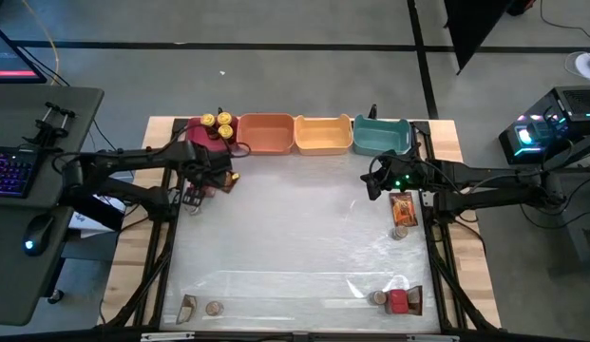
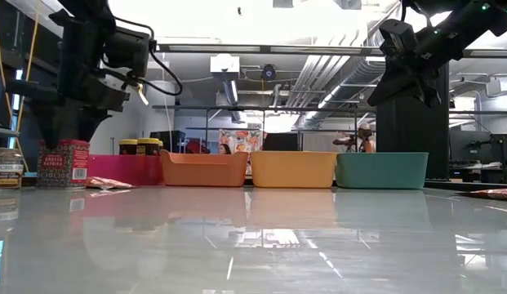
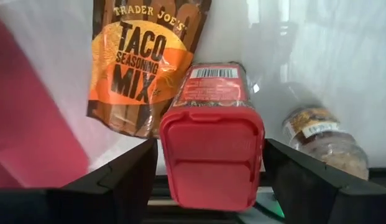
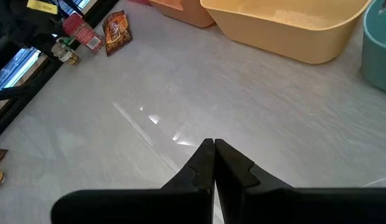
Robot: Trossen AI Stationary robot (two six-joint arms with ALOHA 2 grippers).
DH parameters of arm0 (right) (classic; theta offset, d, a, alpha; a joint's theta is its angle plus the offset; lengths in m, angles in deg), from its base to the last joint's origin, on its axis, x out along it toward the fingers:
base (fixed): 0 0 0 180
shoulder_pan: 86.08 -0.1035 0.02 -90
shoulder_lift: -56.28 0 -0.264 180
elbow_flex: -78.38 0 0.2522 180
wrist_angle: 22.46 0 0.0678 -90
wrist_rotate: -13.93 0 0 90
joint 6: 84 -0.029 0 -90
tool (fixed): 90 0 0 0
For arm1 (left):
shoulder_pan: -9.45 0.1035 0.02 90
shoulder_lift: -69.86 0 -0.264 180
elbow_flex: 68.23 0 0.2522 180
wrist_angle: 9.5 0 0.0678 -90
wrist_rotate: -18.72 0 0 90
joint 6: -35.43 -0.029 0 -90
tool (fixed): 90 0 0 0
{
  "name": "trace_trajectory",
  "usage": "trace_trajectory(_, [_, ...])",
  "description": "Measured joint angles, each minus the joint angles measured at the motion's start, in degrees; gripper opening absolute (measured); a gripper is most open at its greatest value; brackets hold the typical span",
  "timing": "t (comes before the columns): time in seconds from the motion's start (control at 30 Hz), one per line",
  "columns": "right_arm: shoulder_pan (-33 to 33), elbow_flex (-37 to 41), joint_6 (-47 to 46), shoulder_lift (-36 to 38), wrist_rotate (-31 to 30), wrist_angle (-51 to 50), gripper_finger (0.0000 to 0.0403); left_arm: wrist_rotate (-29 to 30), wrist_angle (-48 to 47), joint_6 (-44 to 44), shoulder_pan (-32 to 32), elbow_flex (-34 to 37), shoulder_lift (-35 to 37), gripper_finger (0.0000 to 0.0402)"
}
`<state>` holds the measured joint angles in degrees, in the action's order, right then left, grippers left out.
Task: Sort spices by type
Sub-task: Put the top red seasoning can into the orange bin
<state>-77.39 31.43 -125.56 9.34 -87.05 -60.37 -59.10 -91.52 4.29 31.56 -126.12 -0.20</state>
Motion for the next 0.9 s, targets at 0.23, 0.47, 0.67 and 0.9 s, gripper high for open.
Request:
trace_trajectory(0.23, [0.02, 0.0, 0.31, 0.0, 0.0, 0.0, 0.0, -1.42, 1.86, -0.49, 3.09, 2.37, 0.0, 0.0275])
trace_trajectory(0.47, [0.0, 0.0, 0.09, 0.0, 0.0, -0.02, 0.0, -4.18, 3.17, 1.87, 3.8, 2.22, 0.02, 0.019])
trace_trajectory(0.67, [0.0, 0.0, 0.77, 0.0, 0.49, -0.08, 0.0, -4.4, -3.09, 8.79, 3.8, -5.14, 0.52, 0.0184])
trace_trajectory(0.9, [0.0, 0.0, 3.08, 0.0, 0.48, -0.22, 0.0, -2.2, 1.18, 24.51, 3.89, -25.81, 1.19, 0.0184])
